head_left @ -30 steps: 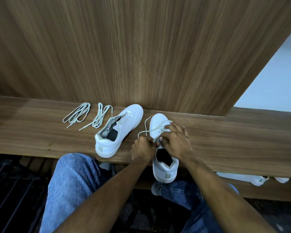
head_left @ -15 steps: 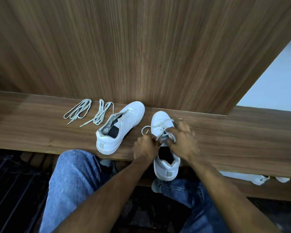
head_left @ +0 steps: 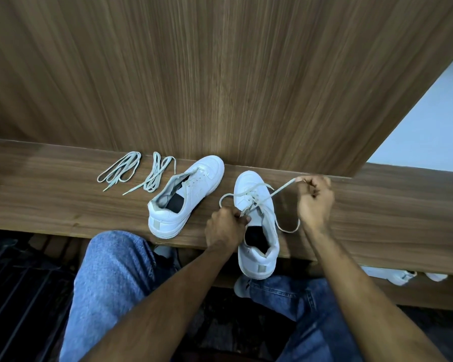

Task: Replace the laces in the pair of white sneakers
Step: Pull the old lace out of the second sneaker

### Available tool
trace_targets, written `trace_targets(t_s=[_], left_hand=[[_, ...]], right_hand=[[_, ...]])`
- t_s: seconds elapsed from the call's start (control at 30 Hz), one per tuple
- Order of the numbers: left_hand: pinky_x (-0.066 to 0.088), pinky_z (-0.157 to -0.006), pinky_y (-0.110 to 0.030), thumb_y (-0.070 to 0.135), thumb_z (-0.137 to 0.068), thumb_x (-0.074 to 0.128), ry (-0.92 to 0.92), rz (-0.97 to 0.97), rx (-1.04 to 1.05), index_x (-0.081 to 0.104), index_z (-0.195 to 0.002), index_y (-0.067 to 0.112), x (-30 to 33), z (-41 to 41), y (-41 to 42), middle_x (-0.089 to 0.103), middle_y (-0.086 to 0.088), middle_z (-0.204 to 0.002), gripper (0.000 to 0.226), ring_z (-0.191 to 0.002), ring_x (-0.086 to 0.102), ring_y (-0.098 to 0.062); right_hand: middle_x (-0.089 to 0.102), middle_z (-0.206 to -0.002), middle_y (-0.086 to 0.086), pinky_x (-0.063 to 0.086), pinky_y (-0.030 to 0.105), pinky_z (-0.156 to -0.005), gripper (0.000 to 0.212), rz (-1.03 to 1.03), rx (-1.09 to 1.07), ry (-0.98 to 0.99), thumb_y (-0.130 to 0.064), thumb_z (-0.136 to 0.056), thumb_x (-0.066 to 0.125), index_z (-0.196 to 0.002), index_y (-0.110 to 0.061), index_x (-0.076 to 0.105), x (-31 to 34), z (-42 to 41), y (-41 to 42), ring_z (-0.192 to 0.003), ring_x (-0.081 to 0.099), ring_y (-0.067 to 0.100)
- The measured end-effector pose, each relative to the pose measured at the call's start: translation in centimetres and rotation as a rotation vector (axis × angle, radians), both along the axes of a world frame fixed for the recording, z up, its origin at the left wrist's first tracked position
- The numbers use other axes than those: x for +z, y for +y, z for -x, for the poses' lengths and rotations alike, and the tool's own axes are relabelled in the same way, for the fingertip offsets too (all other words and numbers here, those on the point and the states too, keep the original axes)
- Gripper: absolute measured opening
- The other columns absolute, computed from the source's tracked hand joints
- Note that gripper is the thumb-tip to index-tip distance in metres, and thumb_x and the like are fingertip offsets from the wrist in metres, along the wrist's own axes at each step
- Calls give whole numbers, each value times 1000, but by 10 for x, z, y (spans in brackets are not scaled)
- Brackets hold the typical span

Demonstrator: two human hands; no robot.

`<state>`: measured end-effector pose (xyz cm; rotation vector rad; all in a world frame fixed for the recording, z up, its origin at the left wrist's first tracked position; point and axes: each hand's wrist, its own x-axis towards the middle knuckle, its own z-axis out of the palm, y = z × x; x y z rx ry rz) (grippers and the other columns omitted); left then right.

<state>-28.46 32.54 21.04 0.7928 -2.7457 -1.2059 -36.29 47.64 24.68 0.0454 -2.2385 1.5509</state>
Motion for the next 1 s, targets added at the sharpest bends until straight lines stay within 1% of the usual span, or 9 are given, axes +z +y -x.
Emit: trace_targets(t_s=[0.13, 0.2, 0.3, 0.43, 0.57, 0.7, 0.77, 0.9, 1.0], left_hand=[[49, -79, -36, 46, -84, 68, 2, -2, -14, 71, -93, 20, 1, 0, 0, 70, -10, -99, 28, -99, 63, -32], [48, -79, -35, 44, -84, 68, -3, 5, -15, 71, -96, 19, 3, 0, 0, 70, -11, -101, 28, -100, 63, -33], [47, -79, -35, 42, -84, 64, -28, 21, -15, 71, -98, 20, 4, -1, 0, 68, -12, -106, 27, -101, 62, -35], [47, -79, -34, 39, -83, 62, -49, 17, -20, 72, -98, 22, 4, 0, -1, 68, -13, -107, 25, -103, 60, -36], [46, -78, -33, 43, -83, 67, -13, 17, -21, 72, -95, 21, 2, -1, -1, 69, -13, -104, 26, -102, 61, -36], [47, -78, -33, 45, -82, 69, 14, -20, -20, 72, -92, 23, -2, 1, -3, 71, -9, -99, 24, -99, 63, -32], [49, -79, -33, 45, -82, 69, 18, -28, -22, 72, -93, 23, -4, 1, -3, 72, -7, -97, 25, -97, 64, -31], [43, -72, -28, 42, -83, 69, 35, -38, -12, 70, -84, 20, -5, 2, -3, 71, -6, -91, 22, -92, 65, -29], [39, -69, -27, 42, -83, 69, 46, -25, -4, 67, -79, 18, -6, 2, -4, 70, -7, -88, 24, -90, 64, -30]], right_hand=[[50, -123, 8, 41, 42, -99, 40, -564, 173, -122, -21, -82, 63, -122, -20, 60, -14, -9, -1, -116, 49, 29], [42, -139, 5, 27, 48, -111, 42, -878, 313, -121, -30, -85, 62, -127, -25, 58, -23, -16, -10, -134, 35, 26], [37, -148, 0, 15, 49, -117, 34, -1068, 410, -124, -37, -89, 54, -119, -24, 62, -30, -22, -24, -145, 17, 21], [47, -137, 0, 20, 47, -115, 29, -1123, 409, -73, -32, -90, 49, -111, -20, 64, -29, -20, -32, -140, 27, 22], [54, -113, 1, 31, 48, -107, 34, -1123, 401, -17, -32, -89, 36, -98, -16, 64, -23, -13, -29, -115, 48, 25], [57, -100, 3, 43, 39, -88, 7, -627, 194, -143, -18, -87, 53, -87, -17, 60, -11, 1, -11, -97, 56, 28], [59, -98, 4, 48, 41, -83, 4, -526, 111, -179, -20, -85, 57, -85, -22, 61, -5, 9, 1, -95, 60, 31], [54, -120, -1, 47, 39, -87, 30, -787, 229, -206, -42, -88, 60, -112, -25, 63, -3, -4, 8, -110, 56, 27], [59, -117, -5, 44, 36, -79, 35, -951, 350, -231, -52, -86, 55, -112, -29, 60, -10, -27, -5, -103, 61, 27]])
